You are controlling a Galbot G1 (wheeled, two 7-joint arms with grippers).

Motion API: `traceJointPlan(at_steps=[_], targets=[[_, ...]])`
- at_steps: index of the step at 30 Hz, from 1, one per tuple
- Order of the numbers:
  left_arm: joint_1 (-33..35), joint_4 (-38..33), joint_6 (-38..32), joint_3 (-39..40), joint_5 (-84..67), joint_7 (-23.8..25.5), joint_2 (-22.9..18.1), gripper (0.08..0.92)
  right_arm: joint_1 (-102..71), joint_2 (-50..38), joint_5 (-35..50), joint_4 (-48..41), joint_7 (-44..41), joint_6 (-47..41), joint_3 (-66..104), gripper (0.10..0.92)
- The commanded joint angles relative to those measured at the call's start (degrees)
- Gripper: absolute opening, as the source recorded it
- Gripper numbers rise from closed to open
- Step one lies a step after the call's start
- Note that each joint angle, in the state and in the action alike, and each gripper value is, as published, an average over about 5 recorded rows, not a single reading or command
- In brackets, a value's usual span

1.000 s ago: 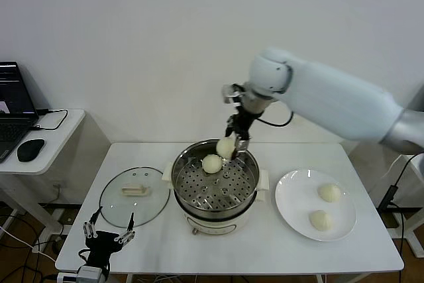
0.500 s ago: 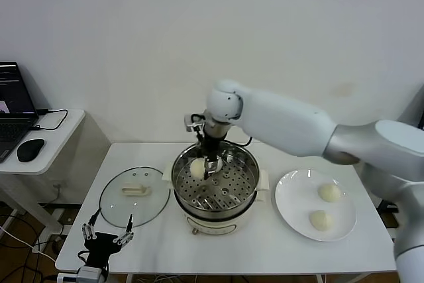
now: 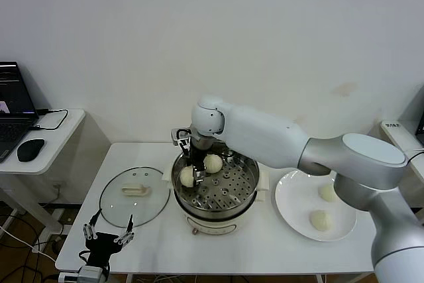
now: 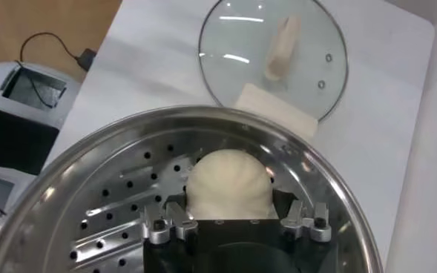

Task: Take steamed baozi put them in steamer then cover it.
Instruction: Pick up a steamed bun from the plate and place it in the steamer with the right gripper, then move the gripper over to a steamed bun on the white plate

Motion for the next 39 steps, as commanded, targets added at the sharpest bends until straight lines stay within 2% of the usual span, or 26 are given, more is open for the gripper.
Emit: traceJointPlan(at_steps=[1,6,11,19,23,31,39], targets=[[0.0,0.3,0.0,0.1,0.1,0.0,-0.1,0.823,-1.3,1.1,-1.2,-1.3,1.1,0.3,0.2,0.716],[0.0,0.4,0.0,0.2,0.2,0.0,-0.2,0.823,-0.7,-0.6,-0.8,0.6,1.3,0.0,0.5,0.809],[0.0,0.1,0.0,0.3,0.3,0.1,-0.4,0.823,1.0,-5.1,-0.2,5.6,0.9,-0.5,2.5,0.822],[0.0,0.2,0.0,0.5,0.7,0.1,-0.7,0.823,6.5,-23.7,1.4,20.7,-4.1,0.8,7.2,0.823],[-0.1,0.3,0.0,0.7,0.8,0.1,-0.8,0.823,6.3,-31.8,1.0,25.0,-5.0,2.1,9.6,0.823],[0.2,0.4,-0.1,0.5,0.7,0.0,-1.0,0.823,1.8,-48.3,-5.1,27.7,-6.3,6.3,12.3,0.823],[0.8,-0.2,-0.1,-0.2,0.6,-0.2,-1.2,0.823,-8.3,-53.3,-12.0,26.1,-6.0,7.5,15.9,0.823]])
